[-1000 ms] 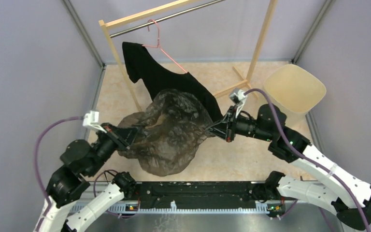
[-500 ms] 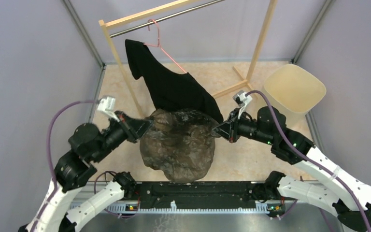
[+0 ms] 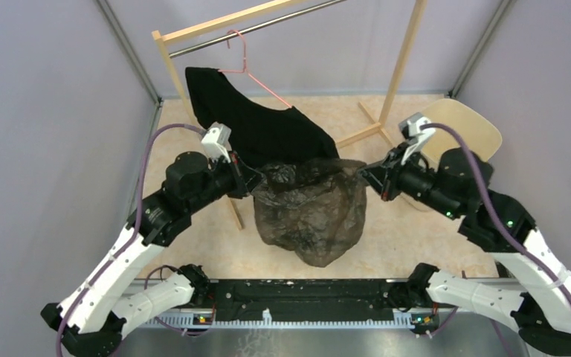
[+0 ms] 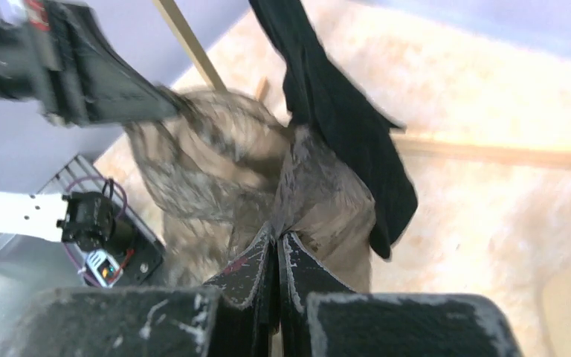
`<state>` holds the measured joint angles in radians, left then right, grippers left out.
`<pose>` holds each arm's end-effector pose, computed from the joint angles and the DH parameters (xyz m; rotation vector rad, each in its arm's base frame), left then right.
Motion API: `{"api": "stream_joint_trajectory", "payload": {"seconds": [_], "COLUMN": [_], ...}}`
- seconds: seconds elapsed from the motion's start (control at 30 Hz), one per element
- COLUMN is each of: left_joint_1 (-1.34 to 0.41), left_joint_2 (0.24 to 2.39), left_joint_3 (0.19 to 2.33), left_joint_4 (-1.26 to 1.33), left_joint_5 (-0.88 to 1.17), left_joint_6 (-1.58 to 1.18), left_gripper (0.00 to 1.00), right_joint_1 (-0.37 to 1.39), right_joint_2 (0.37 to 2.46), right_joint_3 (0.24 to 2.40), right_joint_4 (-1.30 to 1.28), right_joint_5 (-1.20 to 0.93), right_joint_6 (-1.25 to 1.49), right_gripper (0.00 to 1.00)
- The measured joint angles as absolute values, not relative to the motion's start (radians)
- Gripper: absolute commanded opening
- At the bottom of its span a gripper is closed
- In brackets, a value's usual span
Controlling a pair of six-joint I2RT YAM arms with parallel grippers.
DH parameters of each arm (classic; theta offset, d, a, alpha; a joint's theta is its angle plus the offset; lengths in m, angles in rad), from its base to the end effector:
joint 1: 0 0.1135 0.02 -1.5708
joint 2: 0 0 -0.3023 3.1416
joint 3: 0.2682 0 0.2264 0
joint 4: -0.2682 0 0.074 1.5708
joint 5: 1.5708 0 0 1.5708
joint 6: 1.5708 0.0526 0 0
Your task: Put the trash bags into the trash bin
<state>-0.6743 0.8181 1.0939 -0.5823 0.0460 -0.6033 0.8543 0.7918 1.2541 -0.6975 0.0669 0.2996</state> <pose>0.0982 -0.0816 0.4131 0.1038 1.9801 -0.9023 0.0678 0.0725 0.4502 -0.4648 1.8130 0.7524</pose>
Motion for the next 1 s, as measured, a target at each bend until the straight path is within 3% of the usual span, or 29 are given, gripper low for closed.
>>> {"api": "stream_joint_trajectory", "payload": {"seconds": [0.1,0.27,0.37,0.5,0.67,0.77,0.9,1.0], "left_joint_1": [-0.674,-0.674,-0.676,-0.675,-0.675,-0.675,-0.675,-0.675], "left_joint_2": [0.882,0.991,0.904,0.801,0.909,0.909,0.880,0.778], "left_joint_3": [1.133,1.446,1.390,1.160,1.103,1.270,1.608,1.604], "left_joint_4": [-0.570,-0.537,-0.452,-0.560,-0.755,-0.824,-0.673,-0.577], "left_joint_5": [0.083,0.211,0.179,0.054,0.037,0.071,0.177,0.188], "left_joint_6": [-0.612,-0.544,-0.551,-0.616,-0.606,-0.559,-0.515,-0.513], "left_gripper": [0.00,0.00,0.00,0.00,0.00,0.00,0.00,0.00], "right_joint_1": [0.854,0.854,0.854,0.854,0.853,0.853,0.852,0.852], "right_joint_2": [0.842,0.867,0.746,0.579,0.678,0.729,0.778,0.713], "right_joint_3": [1.435,1.644,1.507,1.176,0.962,1.076,1.458,1.494], "right_joint_4": [-0.744,-0.738,-0.660,-0.613,-0.691,-0.760,-0.686,-0.529], "right_joint_5": [0.071,0.013,-0.013,0.023,-0.035,-0.048,-0.118,-0.175], "right_joint_6": [0.226,0.174,0.169,0.268,0.395,0.402,0.392,0.396], "right_gripper": [0.00,0.02,0.00,0.00,0.00,0.00,0.00,0.00]}}
